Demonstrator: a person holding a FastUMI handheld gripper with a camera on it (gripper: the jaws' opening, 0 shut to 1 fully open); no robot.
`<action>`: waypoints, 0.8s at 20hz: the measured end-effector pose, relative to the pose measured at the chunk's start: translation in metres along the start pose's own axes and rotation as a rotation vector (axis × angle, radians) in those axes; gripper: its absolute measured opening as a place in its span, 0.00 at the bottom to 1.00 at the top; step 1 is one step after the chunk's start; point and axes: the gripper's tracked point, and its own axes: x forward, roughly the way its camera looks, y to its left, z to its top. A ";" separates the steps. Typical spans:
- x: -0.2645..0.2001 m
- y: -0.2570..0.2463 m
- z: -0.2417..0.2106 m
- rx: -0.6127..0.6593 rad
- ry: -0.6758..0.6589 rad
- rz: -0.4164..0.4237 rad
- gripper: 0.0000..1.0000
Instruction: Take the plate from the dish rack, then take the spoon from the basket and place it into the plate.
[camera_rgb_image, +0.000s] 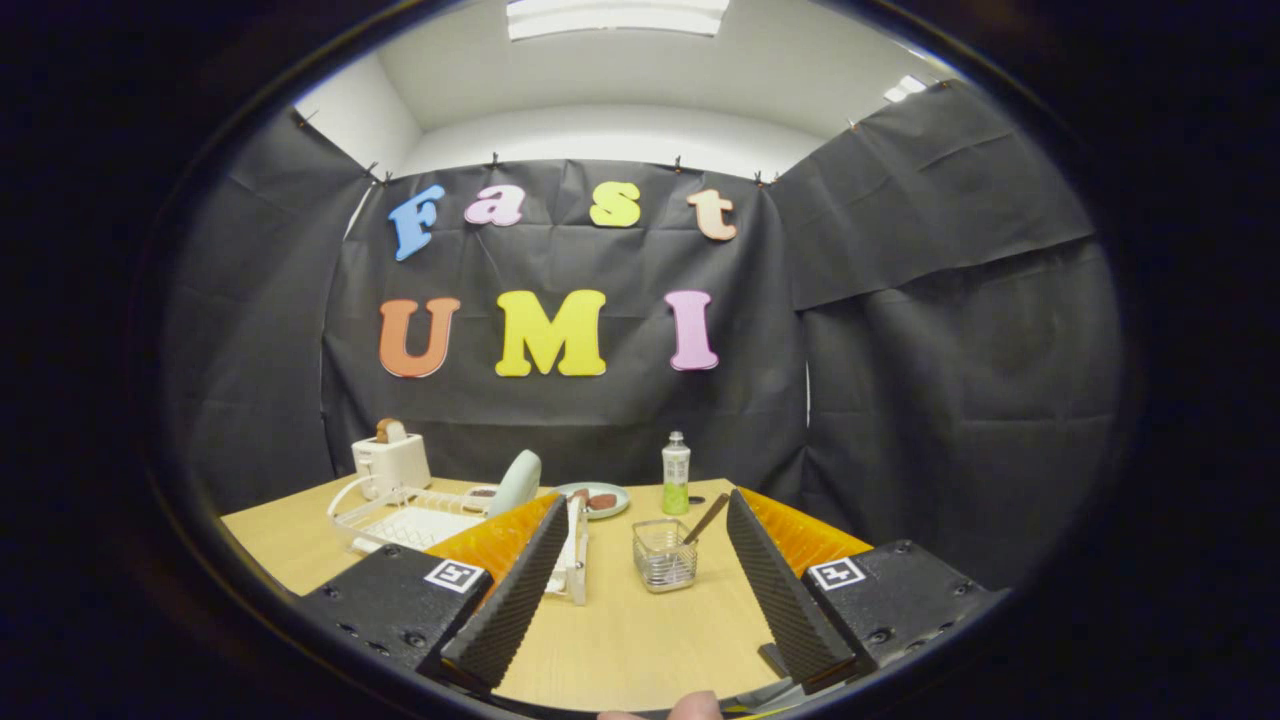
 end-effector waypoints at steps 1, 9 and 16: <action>0.003 0.004 0.002 0.000 -0.002 0.004 1.00; 0.059 0.056 0.013 0.012 0.010 0.057 1.00; 0.128 0.114 -0.001 0.023 0.105 0.102 1.00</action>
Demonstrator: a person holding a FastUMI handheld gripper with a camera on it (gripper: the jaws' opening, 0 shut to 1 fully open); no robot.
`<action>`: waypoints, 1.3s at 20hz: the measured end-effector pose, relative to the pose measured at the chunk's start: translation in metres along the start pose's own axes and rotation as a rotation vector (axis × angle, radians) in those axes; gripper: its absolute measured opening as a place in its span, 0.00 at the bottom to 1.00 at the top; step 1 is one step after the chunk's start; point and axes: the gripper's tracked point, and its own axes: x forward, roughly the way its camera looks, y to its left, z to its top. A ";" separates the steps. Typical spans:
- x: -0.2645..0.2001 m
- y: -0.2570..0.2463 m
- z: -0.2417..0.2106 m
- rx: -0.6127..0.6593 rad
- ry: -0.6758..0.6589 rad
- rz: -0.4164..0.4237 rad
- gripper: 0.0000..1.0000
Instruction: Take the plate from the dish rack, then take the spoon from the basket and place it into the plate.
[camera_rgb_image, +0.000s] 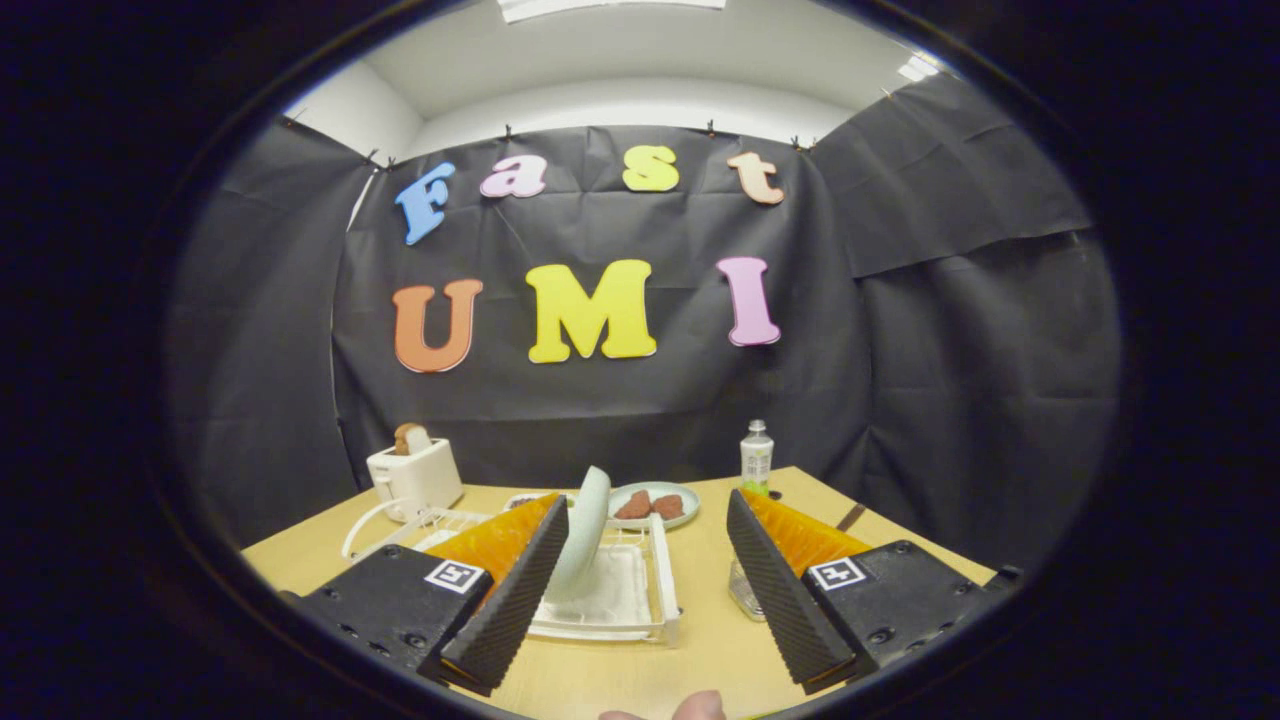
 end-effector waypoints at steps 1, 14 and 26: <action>0.010 0.010 -0.002 -0.008 0.014 0.010 1.00; 0.117 0.053 -0.051 -0.022 0.209 0.003 0.98; 0.140 0.040 -0.066 0.061 0.279 -0.093 0.51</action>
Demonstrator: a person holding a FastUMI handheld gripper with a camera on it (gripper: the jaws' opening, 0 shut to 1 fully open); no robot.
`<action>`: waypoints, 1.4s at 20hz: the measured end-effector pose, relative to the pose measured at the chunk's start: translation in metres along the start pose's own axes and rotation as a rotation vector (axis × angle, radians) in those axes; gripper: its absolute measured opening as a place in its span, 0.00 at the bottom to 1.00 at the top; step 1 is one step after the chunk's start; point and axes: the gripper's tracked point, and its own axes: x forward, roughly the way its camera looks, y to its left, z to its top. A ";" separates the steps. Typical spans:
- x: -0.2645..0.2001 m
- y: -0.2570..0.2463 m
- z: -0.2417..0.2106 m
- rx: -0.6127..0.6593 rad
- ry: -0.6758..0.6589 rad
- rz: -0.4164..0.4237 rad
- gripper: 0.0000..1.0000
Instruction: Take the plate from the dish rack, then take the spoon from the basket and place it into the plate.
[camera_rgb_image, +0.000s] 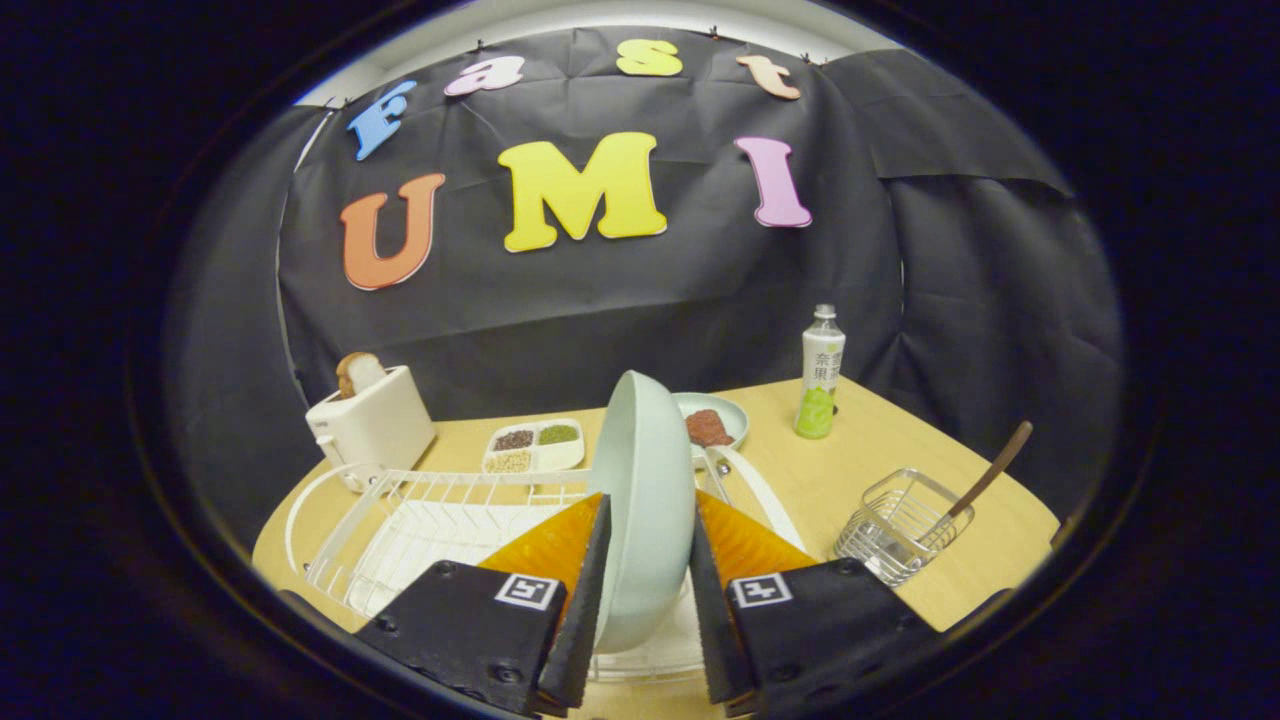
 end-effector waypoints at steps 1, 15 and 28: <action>0.000 -0.001 0.000 0.010 0.007 -0.007 0.43; -0.016 -0.019 0.052 -0.073 -0.097 -0.168 0.30; -0.111 -0.009 0.043 0.015 -0.135 0.073 0.20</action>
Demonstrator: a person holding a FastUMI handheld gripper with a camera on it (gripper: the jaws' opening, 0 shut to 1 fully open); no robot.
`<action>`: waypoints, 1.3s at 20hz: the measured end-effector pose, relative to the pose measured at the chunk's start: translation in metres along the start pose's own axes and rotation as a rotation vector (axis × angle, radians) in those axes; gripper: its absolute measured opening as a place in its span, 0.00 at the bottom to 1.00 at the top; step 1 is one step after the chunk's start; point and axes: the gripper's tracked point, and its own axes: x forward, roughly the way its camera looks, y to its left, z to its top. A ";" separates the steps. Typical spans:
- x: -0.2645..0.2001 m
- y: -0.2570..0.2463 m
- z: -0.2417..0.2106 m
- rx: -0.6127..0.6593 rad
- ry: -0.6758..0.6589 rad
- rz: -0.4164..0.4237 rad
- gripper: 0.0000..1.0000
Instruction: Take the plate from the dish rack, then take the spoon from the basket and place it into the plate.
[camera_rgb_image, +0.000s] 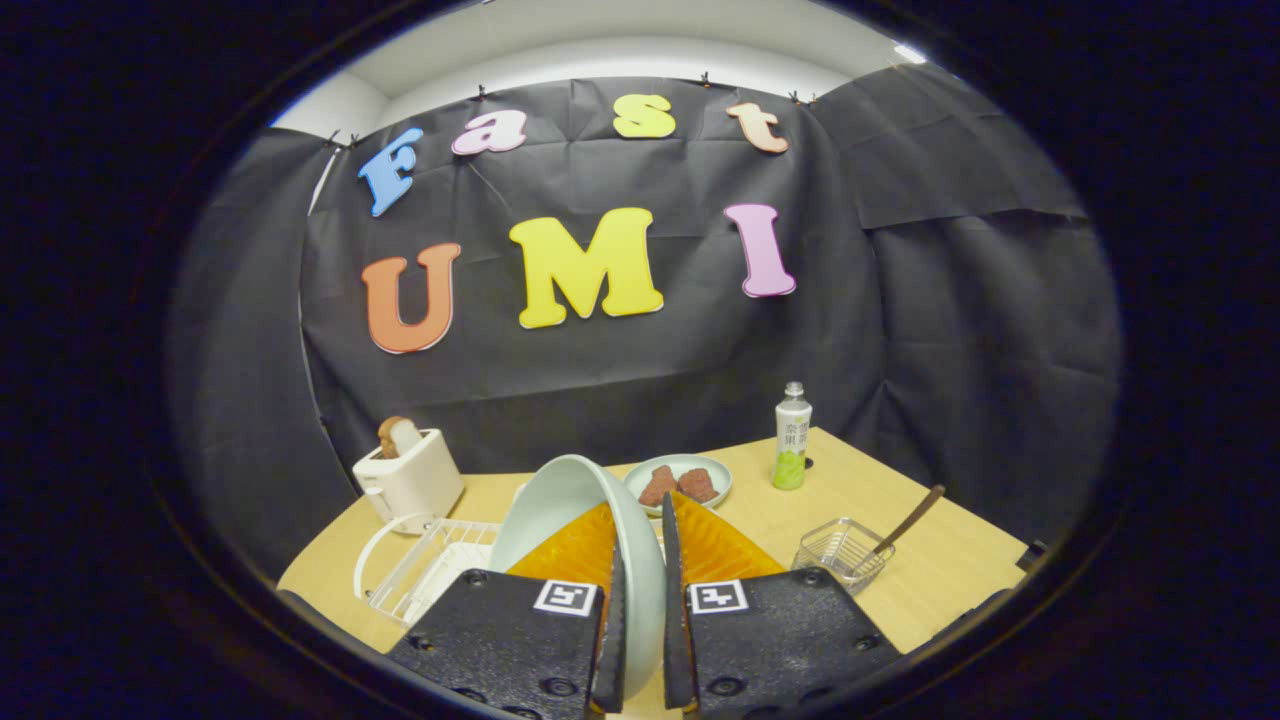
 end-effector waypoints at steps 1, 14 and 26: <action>-0.009 -0.005 -0.008 0.006 0.001 0.009 0.20; -0.050 -0.032 -0.119 -0.018 0.156 0.033 0.20; -0.047 -0.034 -0.146 -0.061 0.202 0.045 0.36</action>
